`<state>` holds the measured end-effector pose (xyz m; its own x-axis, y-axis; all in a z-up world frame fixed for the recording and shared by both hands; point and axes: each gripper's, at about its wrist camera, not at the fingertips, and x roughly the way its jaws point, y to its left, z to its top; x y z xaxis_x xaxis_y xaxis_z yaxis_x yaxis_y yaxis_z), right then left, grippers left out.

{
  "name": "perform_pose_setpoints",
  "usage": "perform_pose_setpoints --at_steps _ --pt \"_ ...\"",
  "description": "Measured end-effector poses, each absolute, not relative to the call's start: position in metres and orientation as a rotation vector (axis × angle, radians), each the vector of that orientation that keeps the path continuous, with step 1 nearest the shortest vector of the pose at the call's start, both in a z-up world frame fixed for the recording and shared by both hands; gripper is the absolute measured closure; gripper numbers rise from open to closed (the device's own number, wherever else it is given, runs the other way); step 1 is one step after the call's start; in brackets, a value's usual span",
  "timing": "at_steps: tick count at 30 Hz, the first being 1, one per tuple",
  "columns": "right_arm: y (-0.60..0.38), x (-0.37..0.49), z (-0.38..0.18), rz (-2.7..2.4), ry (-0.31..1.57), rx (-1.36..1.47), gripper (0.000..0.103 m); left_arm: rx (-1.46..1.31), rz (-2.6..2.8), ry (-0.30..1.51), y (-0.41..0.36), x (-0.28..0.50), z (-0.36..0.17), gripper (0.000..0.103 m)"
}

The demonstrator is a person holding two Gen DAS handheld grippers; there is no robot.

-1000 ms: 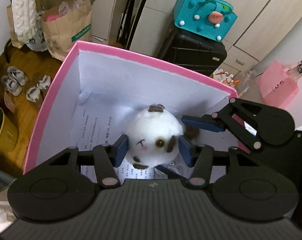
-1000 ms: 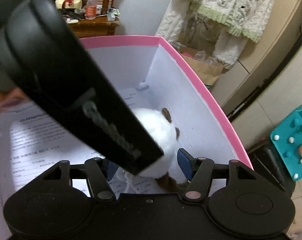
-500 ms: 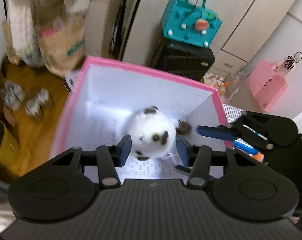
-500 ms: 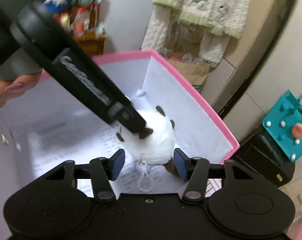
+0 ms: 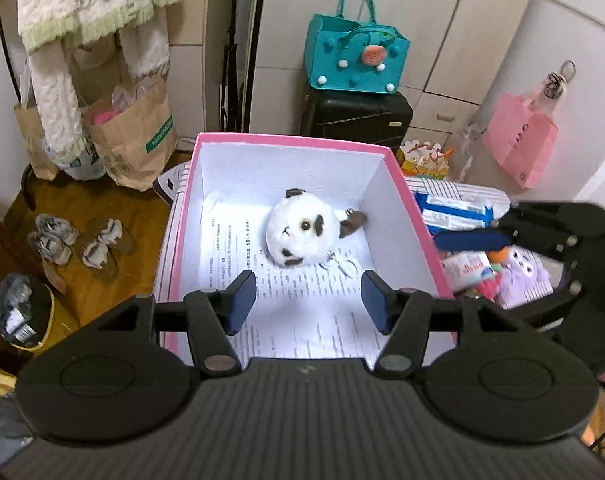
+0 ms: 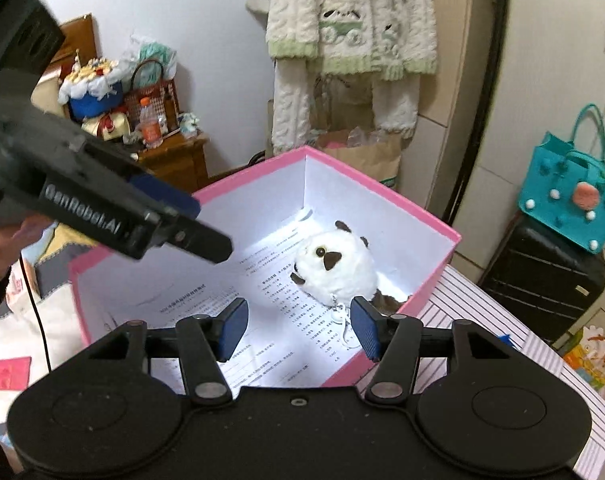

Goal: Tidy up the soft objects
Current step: 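Lower the white plush into the box and open the left gripper, then move the left tool back to the pile of soft items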

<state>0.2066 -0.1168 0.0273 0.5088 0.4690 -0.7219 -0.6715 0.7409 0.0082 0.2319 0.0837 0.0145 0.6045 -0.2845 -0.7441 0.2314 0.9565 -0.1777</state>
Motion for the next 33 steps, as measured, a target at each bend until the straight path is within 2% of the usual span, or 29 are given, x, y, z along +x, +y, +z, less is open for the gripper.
perform_pose_setpoints --at_steps 3,23,33 --pt "-0.125 0.193 0.04 0.699 0.748 -0.285 0.041 -0.058 -0.317 0.871 0.084 0.214 0.024 0.036" --pt "-0.185 0.114 0.079 0.741 0.734 -0.194 0.039 0.057 -0.463 0.865 0.053 0.133 0.051 0.026" --pt "-0.224 0.077 0.074 0.683 0.739 -0.216 0.037 0.141 -0.517 0.9 0.017 0.104 0.045 0.024"
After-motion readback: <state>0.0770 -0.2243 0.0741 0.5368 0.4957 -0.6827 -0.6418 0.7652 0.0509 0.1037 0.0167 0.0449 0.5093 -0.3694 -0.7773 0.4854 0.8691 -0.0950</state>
